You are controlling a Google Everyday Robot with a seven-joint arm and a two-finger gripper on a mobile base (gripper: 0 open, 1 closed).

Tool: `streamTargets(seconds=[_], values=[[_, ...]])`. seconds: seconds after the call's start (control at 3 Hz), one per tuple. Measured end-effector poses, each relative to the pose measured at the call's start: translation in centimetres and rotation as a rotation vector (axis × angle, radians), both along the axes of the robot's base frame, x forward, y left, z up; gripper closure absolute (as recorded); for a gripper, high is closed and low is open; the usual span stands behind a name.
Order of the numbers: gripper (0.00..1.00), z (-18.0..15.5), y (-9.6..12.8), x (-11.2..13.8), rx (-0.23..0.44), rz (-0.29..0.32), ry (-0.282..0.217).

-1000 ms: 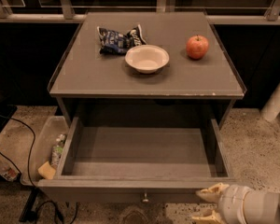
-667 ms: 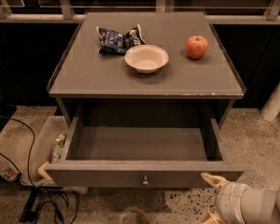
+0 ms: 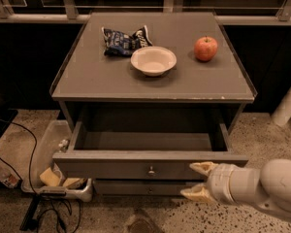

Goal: Close top drawer

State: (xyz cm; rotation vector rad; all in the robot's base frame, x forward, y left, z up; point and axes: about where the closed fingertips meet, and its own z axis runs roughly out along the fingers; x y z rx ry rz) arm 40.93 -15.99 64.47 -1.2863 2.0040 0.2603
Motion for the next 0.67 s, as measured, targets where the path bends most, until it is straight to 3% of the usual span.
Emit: streamTargets(seconds=[0.33, 0.67], values=[[0.65, 0.2, -0.3, 4.9, -0.048, 0.004, -0.034], [0.87, 0.8, -0.6, 7.1, -0.076, -0.002, -0.059]])
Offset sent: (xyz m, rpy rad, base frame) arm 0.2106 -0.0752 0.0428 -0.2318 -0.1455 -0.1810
